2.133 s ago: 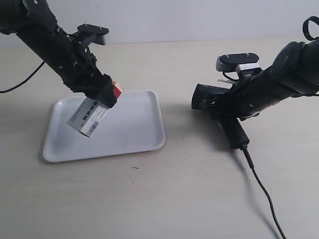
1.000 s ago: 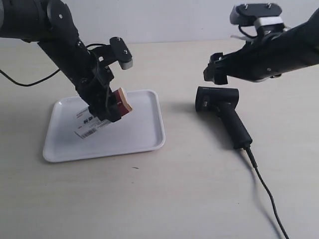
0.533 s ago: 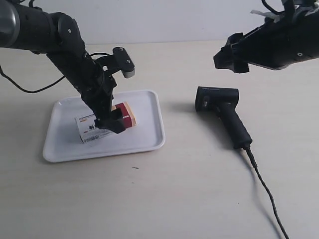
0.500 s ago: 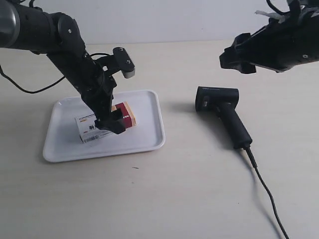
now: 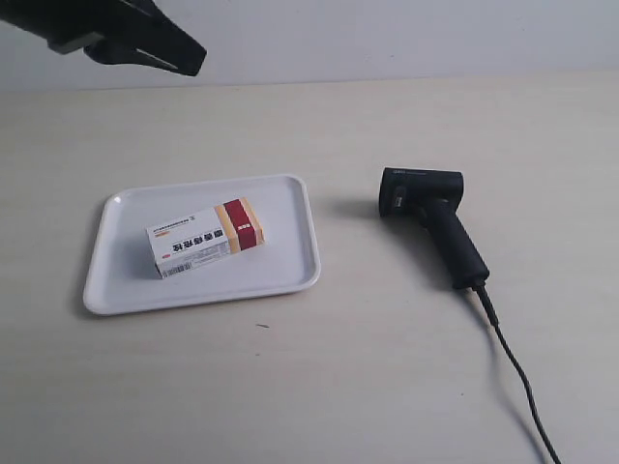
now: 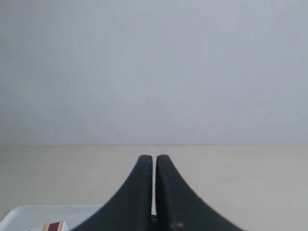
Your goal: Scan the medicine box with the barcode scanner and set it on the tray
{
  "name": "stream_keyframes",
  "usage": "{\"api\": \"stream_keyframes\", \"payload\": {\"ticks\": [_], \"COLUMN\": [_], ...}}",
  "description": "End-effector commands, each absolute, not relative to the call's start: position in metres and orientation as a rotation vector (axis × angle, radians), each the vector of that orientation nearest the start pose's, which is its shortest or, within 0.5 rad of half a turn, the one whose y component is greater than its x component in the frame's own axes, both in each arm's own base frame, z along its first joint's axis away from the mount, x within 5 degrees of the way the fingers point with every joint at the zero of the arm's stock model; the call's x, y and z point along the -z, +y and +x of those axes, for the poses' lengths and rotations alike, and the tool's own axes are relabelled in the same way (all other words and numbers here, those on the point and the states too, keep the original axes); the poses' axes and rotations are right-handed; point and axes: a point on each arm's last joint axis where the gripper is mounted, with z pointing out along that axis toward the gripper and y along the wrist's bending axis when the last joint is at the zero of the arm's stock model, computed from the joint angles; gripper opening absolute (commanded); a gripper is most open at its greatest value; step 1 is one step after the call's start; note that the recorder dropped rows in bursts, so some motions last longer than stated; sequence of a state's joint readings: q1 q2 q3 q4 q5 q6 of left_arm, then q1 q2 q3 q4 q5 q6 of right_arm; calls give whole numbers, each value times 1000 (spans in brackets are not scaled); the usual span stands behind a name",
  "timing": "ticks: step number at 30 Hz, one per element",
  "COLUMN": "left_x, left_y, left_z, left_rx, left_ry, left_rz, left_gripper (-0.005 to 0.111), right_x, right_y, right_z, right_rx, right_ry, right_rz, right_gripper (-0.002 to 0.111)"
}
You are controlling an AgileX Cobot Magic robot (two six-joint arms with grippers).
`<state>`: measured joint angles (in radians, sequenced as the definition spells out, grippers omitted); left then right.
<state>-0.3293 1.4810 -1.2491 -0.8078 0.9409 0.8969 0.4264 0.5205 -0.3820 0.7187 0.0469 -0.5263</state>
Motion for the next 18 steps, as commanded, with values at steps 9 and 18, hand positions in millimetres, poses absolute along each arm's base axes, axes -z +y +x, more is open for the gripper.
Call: {"api": "stream_keyframes", "payload": {"ticks": [9,18], "left_x": [-300,-304], "left_y": [-63,-48], "left_z": [67,14], "left_rx": [583,432], "left_ry": [1594,1311], "left_rz": [614,752], "left_gripper": [3,3], "right_x": [-261,-261], "right_y": [42,42], "right_z": [91,91], "right_rx": [-500,-500], "right_ry": [1693,1693], "right_rz": [-172,-172], "right_gripper": [3,3]}}
